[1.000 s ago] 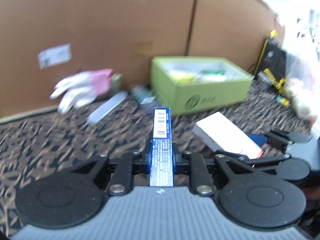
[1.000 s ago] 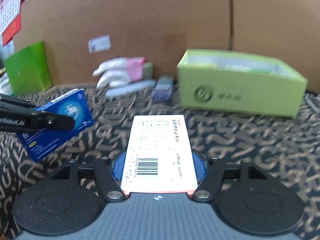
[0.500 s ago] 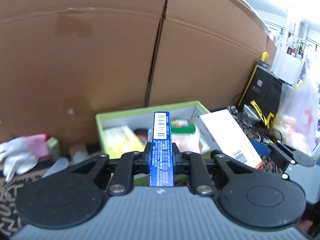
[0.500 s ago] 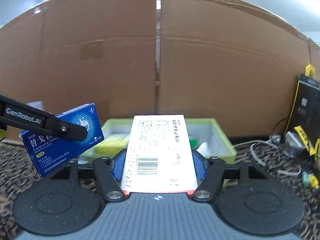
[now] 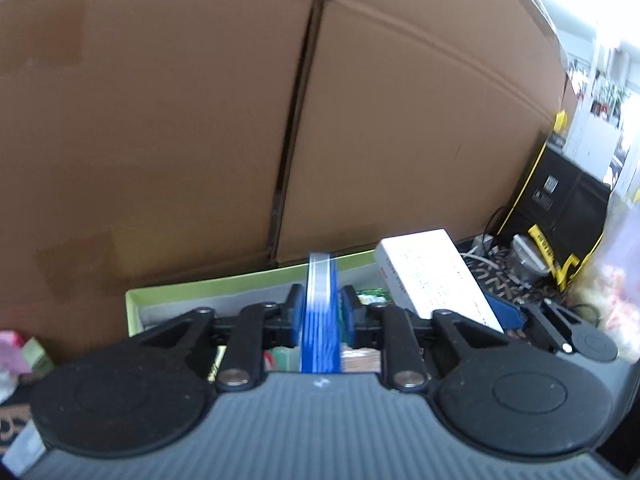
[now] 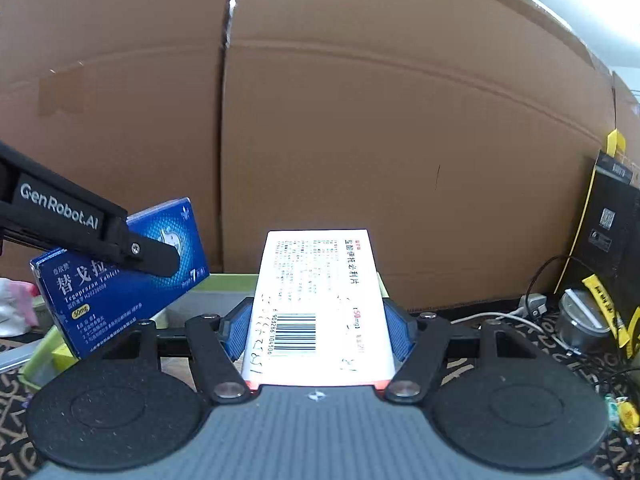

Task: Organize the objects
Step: 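Carry the blue box and orange-white box into the shoebox and release both, then move both tools back toward the clear case and dark VIVX box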

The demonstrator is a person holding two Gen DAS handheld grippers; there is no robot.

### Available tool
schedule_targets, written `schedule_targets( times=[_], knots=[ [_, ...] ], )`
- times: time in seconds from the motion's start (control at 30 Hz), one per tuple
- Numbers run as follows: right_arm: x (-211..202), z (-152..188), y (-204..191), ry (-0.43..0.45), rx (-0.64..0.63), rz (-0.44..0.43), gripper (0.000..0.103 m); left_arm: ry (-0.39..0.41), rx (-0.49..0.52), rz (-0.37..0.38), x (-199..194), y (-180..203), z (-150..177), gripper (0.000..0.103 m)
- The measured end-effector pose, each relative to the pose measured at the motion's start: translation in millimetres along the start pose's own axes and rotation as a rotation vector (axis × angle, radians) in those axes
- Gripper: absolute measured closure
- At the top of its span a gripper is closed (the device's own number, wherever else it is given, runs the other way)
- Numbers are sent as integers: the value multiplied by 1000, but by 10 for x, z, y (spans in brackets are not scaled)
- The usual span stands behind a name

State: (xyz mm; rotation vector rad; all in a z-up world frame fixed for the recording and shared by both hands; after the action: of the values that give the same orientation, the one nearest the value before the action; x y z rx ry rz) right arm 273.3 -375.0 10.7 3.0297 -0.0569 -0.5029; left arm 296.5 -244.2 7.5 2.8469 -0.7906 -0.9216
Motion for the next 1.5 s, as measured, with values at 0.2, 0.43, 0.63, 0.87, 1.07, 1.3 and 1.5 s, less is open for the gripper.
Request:
schedule_targets(
  times=[0.2,0.43,0.63,0.87,1.07,1.3,1.5],
  knots=[
    [222,252,51,-69,-36,7,22,32,65,-37,56,-25,174,20],
    [105,260,113,-53,-10,21,15,69,67,-68,-133,20,169,1],
    [-235,91,13,7,-19,18,11,93,57,-63,-594,-37,147,0],
    [-687,-16,-226,76,-72,-10,9,108,40,-61,-1104,-45,235,0],
    [-1074,27,-515,108,-106,-68,6,100,65,-107,-1607,-175,500,0],
    [-1372,235,-946,103,-129,-175,6,93,75,-210,-2132,-597,1016,0],
    [-1439,456,-1346,53,-142,-247,6,59,9,-238,-2259,-983,1404,0]
  ],
)
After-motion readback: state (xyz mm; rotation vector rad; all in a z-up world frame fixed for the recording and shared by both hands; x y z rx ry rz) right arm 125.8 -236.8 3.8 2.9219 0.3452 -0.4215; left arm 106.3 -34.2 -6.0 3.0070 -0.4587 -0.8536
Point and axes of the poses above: each gripper's, at about its wrist camera, not at the fingertips, and x roughly the way its jaws point, y to its right, z to its underside, the point moved 4 cm from there along x, roughly the way its jaws point, and after that the axes turned 2 degrees about -x, right-handed, at the moved point
